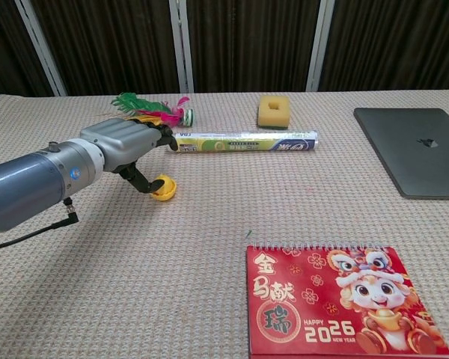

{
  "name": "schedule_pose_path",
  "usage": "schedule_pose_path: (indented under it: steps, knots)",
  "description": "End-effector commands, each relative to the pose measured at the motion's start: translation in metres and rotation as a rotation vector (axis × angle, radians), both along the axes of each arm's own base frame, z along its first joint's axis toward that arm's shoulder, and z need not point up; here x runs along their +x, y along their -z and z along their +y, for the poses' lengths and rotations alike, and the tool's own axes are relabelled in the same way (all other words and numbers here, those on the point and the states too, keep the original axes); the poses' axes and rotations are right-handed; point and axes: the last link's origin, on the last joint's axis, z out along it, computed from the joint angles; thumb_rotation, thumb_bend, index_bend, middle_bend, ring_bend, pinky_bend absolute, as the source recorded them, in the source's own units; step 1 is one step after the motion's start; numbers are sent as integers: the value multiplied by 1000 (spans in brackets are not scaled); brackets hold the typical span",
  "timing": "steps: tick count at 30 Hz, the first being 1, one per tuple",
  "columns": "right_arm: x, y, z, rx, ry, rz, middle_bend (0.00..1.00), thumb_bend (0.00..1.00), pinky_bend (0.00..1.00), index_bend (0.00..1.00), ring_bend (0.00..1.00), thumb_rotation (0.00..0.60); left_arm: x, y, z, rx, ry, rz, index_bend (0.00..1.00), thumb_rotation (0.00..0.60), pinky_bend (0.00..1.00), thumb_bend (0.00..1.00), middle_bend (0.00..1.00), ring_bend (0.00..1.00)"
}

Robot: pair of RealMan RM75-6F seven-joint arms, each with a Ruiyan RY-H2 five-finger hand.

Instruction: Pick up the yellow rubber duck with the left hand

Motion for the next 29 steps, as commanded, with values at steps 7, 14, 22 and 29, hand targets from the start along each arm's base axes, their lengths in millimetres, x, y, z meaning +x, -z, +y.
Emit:
schedule_pose_path:
  steps: [7, 14, 22, 29]
  knots:
    - [-4, 1, 1, 19, 24, 15, 0, 0, 0, 37, 0, 600, -18, -49, -18, 102, -43, -145, 89, 469, 0, 237, 0, 0]
    - [-3, 3, 1, 40, 43, 26, 0, 0, 0, 28, 0, 600, -74, -102, -65, 186, -81, -182, 0, 472, 0, 0, 0, 0]
    - [1, 7, 0, 41, 42, 48, 0, 0, 0, 21, 0, 600, -109, -148, -114, 221, -69, -176, 0, 475, 0, 14, 0, 0]
    - [1, 8, 0, 36, 45, 50, 0, 0, 0, 21, 0, 600, -126, -159, -132, 201, -96, -128, 0, 600, 0, 116, 0, 0]
